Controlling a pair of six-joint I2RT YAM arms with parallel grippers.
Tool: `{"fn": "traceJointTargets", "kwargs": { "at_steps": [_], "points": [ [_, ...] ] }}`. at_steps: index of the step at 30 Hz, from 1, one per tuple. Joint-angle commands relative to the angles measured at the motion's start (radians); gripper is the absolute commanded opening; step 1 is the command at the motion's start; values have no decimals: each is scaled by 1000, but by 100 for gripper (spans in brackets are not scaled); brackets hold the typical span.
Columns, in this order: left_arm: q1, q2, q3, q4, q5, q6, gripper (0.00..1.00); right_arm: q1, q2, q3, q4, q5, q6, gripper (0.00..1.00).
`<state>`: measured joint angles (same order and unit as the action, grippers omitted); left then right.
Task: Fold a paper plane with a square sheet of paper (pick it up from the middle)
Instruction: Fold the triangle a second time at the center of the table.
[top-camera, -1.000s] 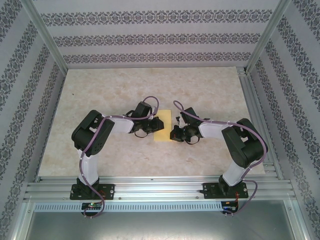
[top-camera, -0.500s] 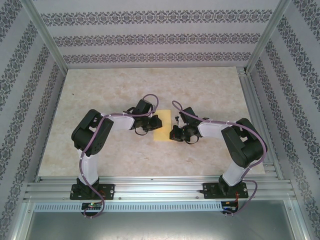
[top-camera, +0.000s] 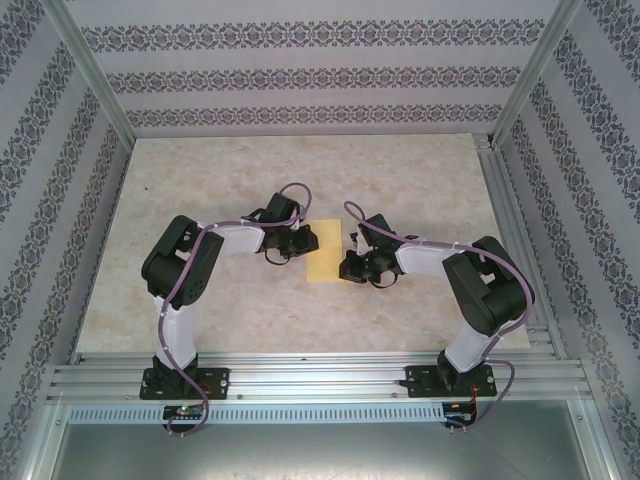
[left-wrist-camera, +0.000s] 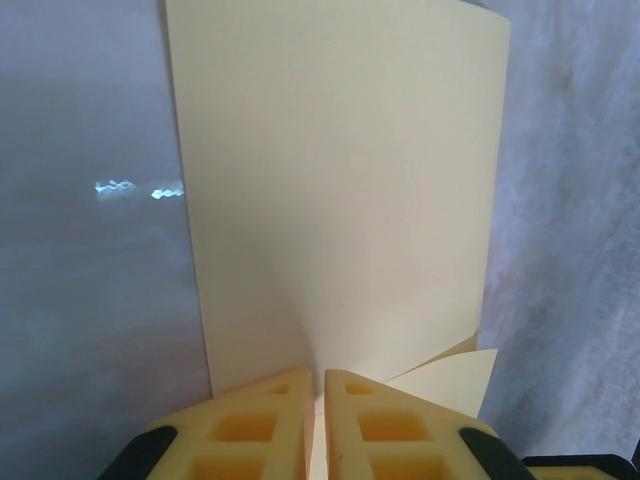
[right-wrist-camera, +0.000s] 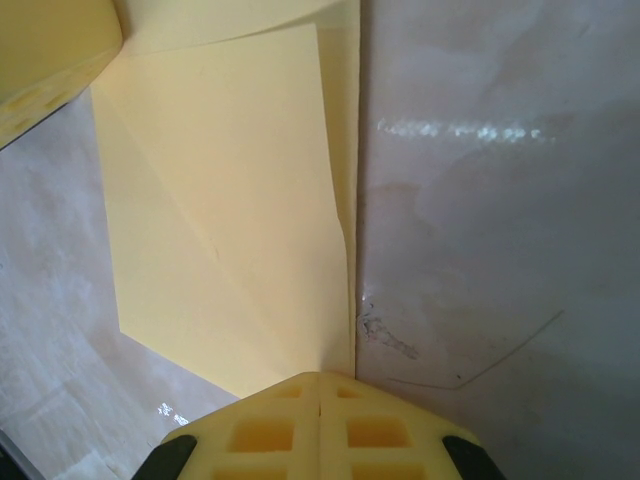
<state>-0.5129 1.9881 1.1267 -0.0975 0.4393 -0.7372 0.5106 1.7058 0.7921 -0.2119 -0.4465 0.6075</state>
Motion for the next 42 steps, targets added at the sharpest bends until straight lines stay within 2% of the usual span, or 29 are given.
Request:
{"fn": "traceJointTargets", "kwargs": {
  "at_steps": [1,6,9,17,21,27,42],
  "points": [
    [72,27,8,-81,-149,54,15,3,25,-33,-131,79,-13,0],
    [82,-20,28,-107,-137,71,16,3,18,-30,-132,77,-14,0],
    [83,-66,25,-99,-94,61,19,3,16,-29,-132,75,-14,0],
    [37,-178,-49,15,19,-24,21,2,17,-26,-126,72,-12,0],
    [-26,-148,-44,44,82,-40,19,2,17,-25,-124,71,-11,0],
    [-87,-70,-61,123,118,-88,18,1,23,-25,-124,70,-13,0],
    [-91,30,-68,5,-40,-83,12,0,3,-61,-135,54,-29,0]
  ]
}}
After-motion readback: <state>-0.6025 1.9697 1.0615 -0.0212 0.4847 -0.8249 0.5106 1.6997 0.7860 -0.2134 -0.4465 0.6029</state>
